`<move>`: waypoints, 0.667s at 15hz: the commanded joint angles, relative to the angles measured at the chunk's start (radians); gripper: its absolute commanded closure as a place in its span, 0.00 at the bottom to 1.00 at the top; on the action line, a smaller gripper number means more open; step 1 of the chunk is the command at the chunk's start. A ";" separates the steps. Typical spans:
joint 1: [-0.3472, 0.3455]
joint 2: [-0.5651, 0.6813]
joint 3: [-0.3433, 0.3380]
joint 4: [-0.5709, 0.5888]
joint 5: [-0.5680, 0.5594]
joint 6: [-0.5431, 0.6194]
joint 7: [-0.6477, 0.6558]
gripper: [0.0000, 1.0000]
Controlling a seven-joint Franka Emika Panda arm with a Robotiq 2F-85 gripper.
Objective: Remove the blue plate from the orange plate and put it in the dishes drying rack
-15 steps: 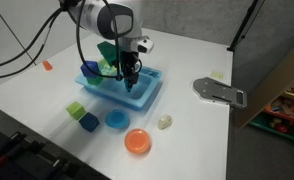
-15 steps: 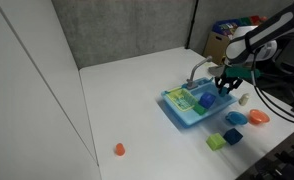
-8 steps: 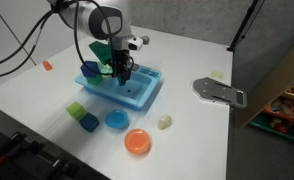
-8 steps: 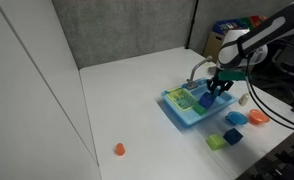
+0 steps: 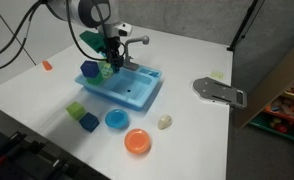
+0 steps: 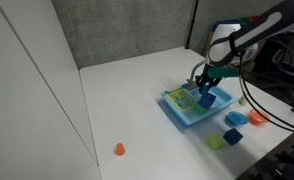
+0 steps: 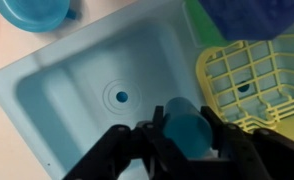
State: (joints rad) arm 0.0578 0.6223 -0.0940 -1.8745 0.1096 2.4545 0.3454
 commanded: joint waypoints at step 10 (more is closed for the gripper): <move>0.009 0.040 0.088 0.030 -0.006 0.054 -0.110 0.84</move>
State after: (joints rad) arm 0.0674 0.6375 -0.0167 -1.8654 0.1096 2.4930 0.2705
